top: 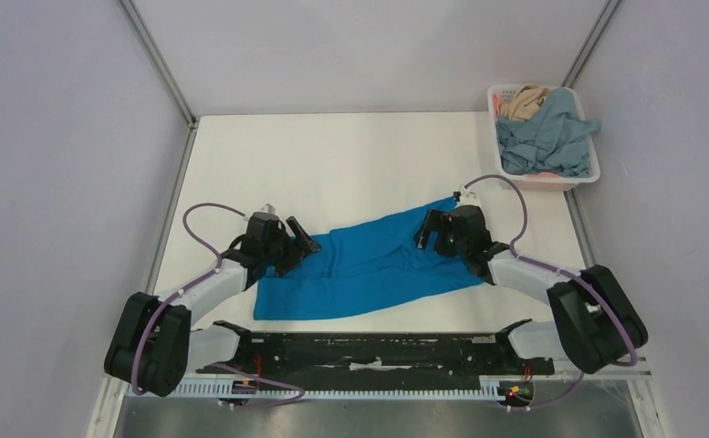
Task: Fold and stack the t-shirts
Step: Rotate the tshirt 90 degrees
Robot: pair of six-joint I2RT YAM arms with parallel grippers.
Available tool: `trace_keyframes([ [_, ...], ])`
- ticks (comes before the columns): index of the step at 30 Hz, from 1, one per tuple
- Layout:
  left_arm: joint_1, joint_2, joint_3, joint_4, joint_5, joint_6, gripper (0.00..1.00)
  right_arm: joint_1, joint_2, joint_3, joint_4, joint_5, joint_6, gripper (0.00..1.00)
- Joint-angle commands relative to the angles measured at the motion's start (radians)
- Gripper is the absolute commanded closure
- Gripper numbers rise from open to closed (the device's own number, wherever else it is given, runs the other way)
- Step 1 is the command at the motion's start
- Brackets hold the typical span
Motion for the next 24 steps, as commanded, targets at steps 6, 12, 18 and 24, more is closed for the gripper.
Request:
trace_keyframes([
  [6,-0.113,-0.013,-0.046,0.029,-0.045,-0.134,0.15,-0.047,0.34,0.315,0.079,-0.011,-0.128,0.02],
  [12,-0.175,-0.014,-0.016,0.051,-0.105,-0.186,0.14,-0.077,0.606,0.632,0.077,-0.125,-0.198,0.02],
  [18,-0.227,0.005,-0.006,0.063,-0.159,-0.255,0.14,-0.095,0.84,0.909,0.074,-0.214,-0.217,0.02],
  [24,-0.389,-0.002,0.003,0.071,-0.3,-0.366,0.14,-0.108,1.104,1.275,0.058,-0.258,-0.158,0.02],
])
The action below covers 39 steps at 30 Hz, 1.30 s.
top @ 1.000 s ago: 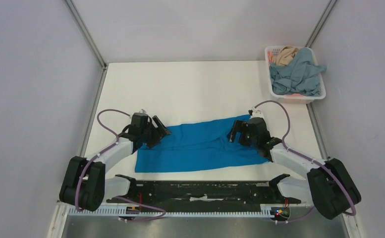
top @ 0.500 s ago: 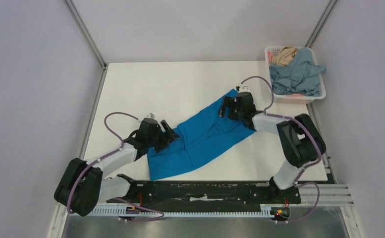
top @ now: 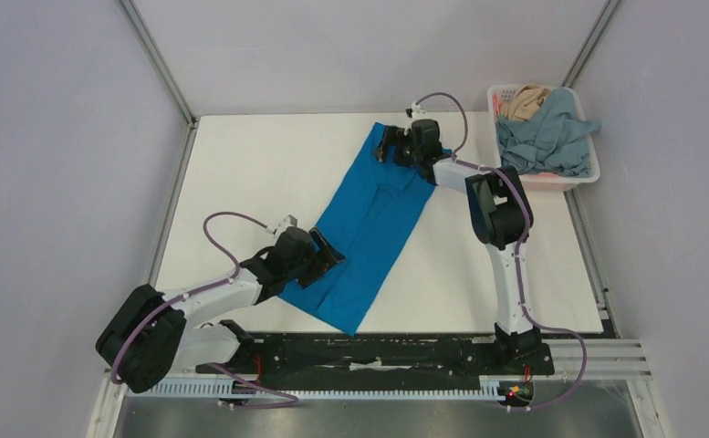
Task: Fold and stack the t-shirts
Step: Rotate the tshirt 90 degrees
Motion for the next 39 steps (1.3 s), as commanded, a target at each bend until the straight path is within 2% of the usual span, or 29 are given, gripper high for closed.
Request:
trace_keyframes([
  [1,-0.117,0.015,0.034,0.014,-0.14,-0.12,0.14,-0.012,0.175,0.237,-0.003,-0.054,0.039,0.02],
  [5,-0.196,0.067,0.061,0.016,-0.182,-0.152,0.14,-0.012,0.294,0.426,0.035,-0.08,0.074,0.02],
  [8,-0.263,0.113,0.107,0.002,-0.234,-0.152,0.14,-0.012,0.33,0.509,0.036,-0.087,0.058,0.02],
  [11,-0.296,0.143,0.158,-0.022,-0.25,-0.123,0.14,-0.012,0.291,0.533,0.009,-0.075,0.007,0.02],
  [16,-0.315,0.13,0.206,-0.062,-0.268,-0.095,0.14,-0.006,0.126,0.494,-0.093,-0.067,-0.133,0.02],
  [20,-0.317,-0.013,0.225,-0.225,-0.38,-0.027,0.14,0.008,-0.104,0.313,-0.16,-0.031,-0.254,0.02],
  [23,-0.313,-0.126,0.243,-0.434,-0.482,0.019,0.14,0.031,-0.308,0.075,-0.186,-0.036,-0.321,0.02],
  [26,-0.294,-0.223,0.207,-0.6,-0.528,-0.001,0.14,0.087,-0.492,-0.159,-0.283,-0.023,-0.383,0.02],
  [29,-0.237,-0.302,0.128,-0.592,-0.431,0.032,0.13,0.164,-0.659,-0.41,-0.329,0.014,-0.375,0.02],
  [33,-0.122,-0.314,0.063,-0.547,-0.304,0.105,0.14,0.292,-0.836,-0.682,-0.263,0.017,-0.349,0.02],
  [36,-0.022,-0.271,0.03,-0.519,-0.226,0.129,0.14,0.389,-0.942,-0.816,-0.225,0.005,-0.337,0.02],
  [39,-0.005,-0.232,-0.008,-0.425,-0.137,0.142,0.17,0.452,-0.997,-0.89,-0.187,-0.008,-0.279,0.02],
])
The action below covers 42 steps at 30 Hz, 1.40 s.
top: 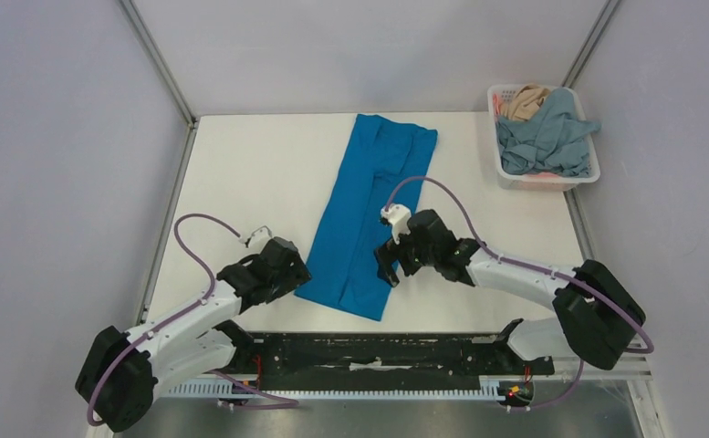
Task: Fold and stack the t-shirts
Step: Rotate the tshirt 90 degrees, then grab the bottom of the folded rectangular tshirt with both arms, then fold the folded rectangular tshirt in 1/3 of the way
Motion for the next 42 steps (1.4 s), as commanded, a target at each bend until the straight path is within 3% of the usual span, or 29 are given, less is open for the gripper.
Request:
trace_keyframes([
  [1,0.026,0.048,-0.045,0.127,0.159,0.072,0.19,0.078,-0.113,-0.068,0.085,-0.005,0.06,0.02],
  [6,0.026,0.129,-0.056,0.136,0.173,0.094,0.39,0.171,-0.153,-0.098,0.052,0.062,0.097,0.02],
  [10,0.025,0.124,-0.1,0.172,0.276,0.095,0.73,0.215,-0.15,-0.063,-0.007,0.087,0.099,0.02],
  [12,0.026,0.091,-0.119,0.167,0.299,0.083,0.97,0.246,-0.147,-0.043,-0.038,0.114,0.097,0.02],
  [18,0.026,-0.031,-0.15,0.149,0.293,0.067,0.98,0.407,-0.143,-0.029,-0.128,0.15,0.023,0.02],
  [22,0.025,-0.055,-0.153,0.141,0.31,0.065,0.98,0.498,-0.071,-0.032,-0.143,0.2,-0.002,0.12],
  [29,0.025,-0.046,-0.149,0.143,0.336,0.052,0.98,0.528,0.06,-0.017,-0.181,0.237,-0.008,0.31],
  [31,0.025,-0.057,-0.147,0.136,0.336,0.05,0.98,0.531,0.086,-0.018,-0.206,0.271,-0.001,0.38],
  [36,0.024,-0.117,-0.154,0.091,0.36,0.038,0.98,0.557,0.083,-0.036,-0.233,0.334,0.035,0.75],
  [42,0.024,-0.265,-0.192,0.059,0.432,0.021,0.98,0.669,0.028,-0.033,-0.25,0.31,0.055,0.93],
])
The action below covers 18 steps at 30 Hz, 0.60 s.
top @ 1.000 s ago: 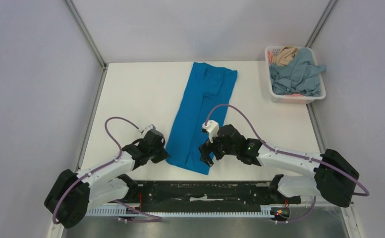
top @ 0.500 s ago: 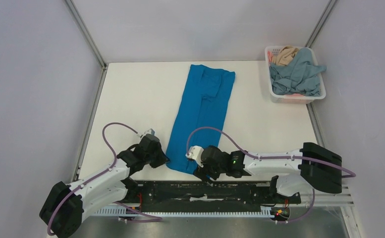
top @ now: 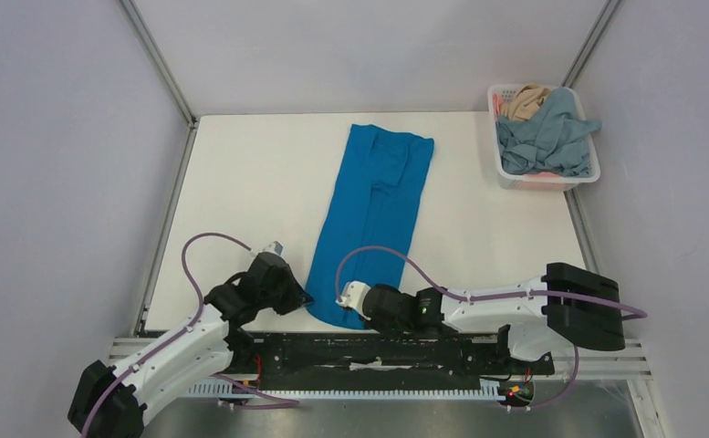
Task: Fold and stack the t-shirts
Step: Fold the folded rectangular tshirt in 1/3 of the way
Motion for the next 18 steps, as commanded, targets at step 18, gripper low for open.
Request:
trace_keyframes([
  [18,-0.001,0.092,0.168,0.315,-0.035,-0.059,0.98,-0.081,-0.214,0.058,-0.006,0.385,0.067,1.0],
])
